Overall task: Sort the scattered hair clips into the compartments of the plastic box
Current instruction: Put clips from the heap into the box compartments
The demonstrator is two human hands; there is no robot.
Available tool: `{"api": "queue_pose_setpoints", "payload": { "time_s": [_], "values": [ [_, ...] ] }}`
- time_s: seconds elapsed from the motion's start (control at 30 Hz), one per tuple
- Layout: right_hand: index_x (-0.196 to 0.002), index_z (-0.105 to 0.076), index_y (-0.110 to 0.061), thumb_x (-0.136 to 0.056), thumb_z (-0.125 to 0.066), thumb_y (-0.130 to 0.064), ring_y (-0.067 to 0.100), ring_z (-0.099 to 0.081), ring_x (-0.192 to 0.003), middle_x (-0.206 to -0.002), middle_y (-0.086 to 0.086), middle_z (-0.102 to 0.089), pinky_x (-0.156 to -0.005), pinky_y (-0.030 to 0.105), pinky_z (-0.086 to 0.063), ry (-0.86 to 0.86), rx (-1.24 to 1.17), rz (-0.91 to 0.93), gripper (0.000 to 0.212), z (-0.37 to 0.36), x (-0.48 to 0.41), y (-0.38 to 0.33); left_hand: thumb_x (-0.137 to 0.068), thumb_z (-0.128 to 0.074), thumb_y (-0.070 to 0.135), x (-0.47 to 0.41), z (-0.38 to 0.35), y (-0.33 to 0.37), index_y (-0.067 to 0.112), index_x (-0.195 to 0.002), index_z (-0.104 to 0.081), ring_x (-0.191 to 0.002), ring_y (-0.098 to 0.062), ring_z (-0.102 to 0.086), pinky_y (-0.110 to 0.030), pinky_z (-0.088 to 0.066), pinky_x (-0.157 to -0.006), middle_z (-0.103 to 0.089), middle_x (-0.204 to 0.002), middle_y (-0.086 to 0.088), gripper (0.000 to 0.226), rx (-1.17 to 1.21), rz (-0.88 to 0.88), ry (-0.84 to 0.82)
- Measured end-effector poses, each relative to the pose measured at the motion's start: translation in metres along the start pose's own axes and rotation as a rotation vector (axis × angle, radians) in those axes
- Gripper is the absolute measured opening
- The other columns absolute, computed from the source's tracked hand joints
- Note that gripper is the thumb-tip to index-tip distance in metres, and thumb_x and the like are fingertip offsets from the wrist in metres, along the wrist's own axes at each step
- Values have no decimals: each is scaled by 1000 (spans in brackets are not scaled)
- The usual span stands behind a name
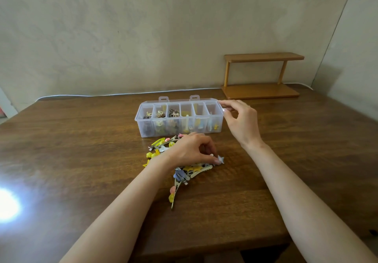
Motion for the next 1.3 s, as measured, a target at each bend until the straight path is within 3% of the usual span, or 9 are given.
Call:
{"api": "queue_pose_setpoints", "payload": {
  "time_s": [0.23,0.43,0.57,0.67,0.83,0.93,1.03,1.2,1.3],
  "values": [
    [-108,-69,-12,-89,-57,-6,10,-60,-91,-106,4,-68,-79,12,-45,-15,-23,11,23,-2,0,-1,-80,-70,34,-1,-3,5,22,-86,-60,-88,-6,-42,-17,-36,-71,-48,-86,16,17,-63,-26,-45],
    [-103,-70,-12,-89,-57,-4,9,-61,-90,-101,3,-69,-75,4,-44,-15,-60,43,20,2,1,-6,-83,-68,27,1,9,6,17,-88,-56,-81,-17,-57,-31,-49,-73,-60,-88,2,17,158,28,110],
    [-99,-71,-14,-89,-56,-5,8,-63,-87,-96,-1,-70,-75,12,-49,-82,-164,27,20,-1,2,-9,-79,-71,28,2,25,-4,17,-85,-55,-68,-11,-54,-31,-50,-67,-59,-76,3,20,188,57,341],
    [-99,-70,-15,-90,-56,-10,8,-65,-80,-87,-3,-69,-69,21,-54,-192,-201,21,18,-9,6,-12,-77,-73,28,3,34,-8,16,-81,-55,-62,-5,-50,-20,-44,-60,-57,-71,6,22,211,73,454],
    [-91,-72,-18,-86,-67,-20,9,-62,-75,-81,-8,-68,-66,21,-50,-335,-273,-10,8,-18,9,-17,-80,-69,9,7,42,-8,15,-83,-57,-67,-1,-51,-10,-40,-58,-58,-77,8,13,146,63,580],
    [-87,-72,-19,-81,-72,-18,13,-63,-77,-81,-5,-69,-69,29,-54,-367,-324,-52,6,-20,9,-16,-80,-65,-1,8,45,-10,12,-84,-62,-72,1,-55,-7,-44,-61,-60,-79,9,14,144,69,619],
    [-84,-71,-21,-78,-74,-14,17,-64,-78,-81,-4,-68,-72,34,-56,-417,-357,-77,9,-23,11,-17,-78,-66,-3,10,48,-12,12,-82,-63,-79,-6,-60,-12,-47,-67,-63,-84,5,15,143,65,673],
    [-85,-69,-21,-74,-77,-13,1,-58,-69,-80,-6,-66,-64,16,-50,-478,-379,-97,16,-26,14,-20,-79,-68,2,15,54,-10,12,-84,-63,-86,-11,-59,-22,-49,-72,-64,-88,2,12,105,78,742],
    [-84,-67,-20,-73,-77,-10,1,-57,-69,-81,-7,-65,-63,16,-49,-466,-361,-104,18,-26,14,-21,-78,-69,5,17,55,-10,12,-86,-61,-89,-13,-57,-28,-48,-75,-63,-89,4,13,81,100,767]
  ]
}}
Point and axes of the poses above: each hand's wrist, its own x-axis away from the middle knuckle, its own z-axis out of the back of the hand, y = z × x, the point moved 7 cm from there along -x, towards the middle knuckle
